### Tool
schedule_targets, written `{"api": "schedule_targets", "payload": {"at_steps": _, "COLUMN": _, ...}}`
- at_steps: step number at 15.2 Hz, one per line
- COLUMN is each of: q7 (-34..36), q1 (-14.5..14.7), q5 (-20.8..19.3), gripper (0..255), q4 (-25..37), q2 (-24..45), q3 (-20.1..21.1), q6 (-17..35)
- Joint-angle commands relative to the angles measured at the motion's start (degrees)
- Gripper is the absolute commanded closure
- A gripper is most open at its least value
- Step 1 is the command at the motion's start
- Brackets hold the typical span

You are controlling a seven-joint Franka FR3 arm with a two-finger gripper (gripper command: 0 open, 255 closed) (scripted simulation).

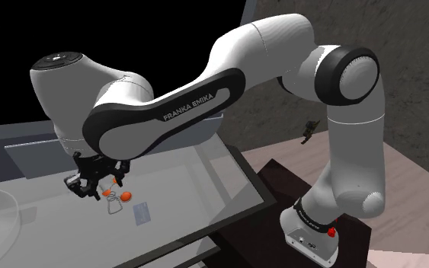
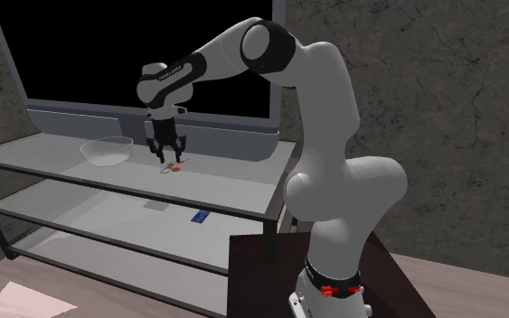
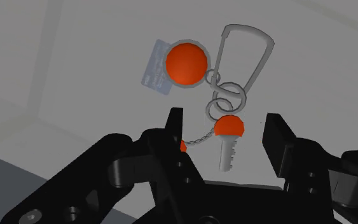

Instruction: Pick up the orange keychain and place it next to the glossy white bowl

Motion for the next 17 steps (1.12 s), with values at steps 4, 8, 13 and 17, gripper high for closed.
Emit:
{"api": "schedule_targets", "payload": {"at_steps": 4, "q7": 0.0, "q1": -0.1, "q5": 0.0, "gripper": 0, "q4": 0.0, "q2": 0.1, "q3": -0.1, "q6": -0.1}}
{"api": "schedule_targets", "payload": {"at_steps": 8, "q7": -0.9, "q1": 0.0, "q5": 1.2, "gripper": 0, "q4": 3.9, "q2": -1.3, "q3": 0.6, "q6": -5.1}}
{"api": "schedule_targets", "payload": {"at_steps": 13, "q7": -1.1, "q1": 0.1, "q5": 1.4, "gripper": 0, "q4": 5.1, "q2": -1.6, "q3": 0.8, "q6": -6.4}}
{"api": "schedule_targets", "payload": {"at_steps": 17, "q7": -1.1, "q1": 0.1, "q5": 1.4, "gripper": 0, "q4": 5.1, "q2": -1.6, "q3": 0.8, "q6": -6.4}}
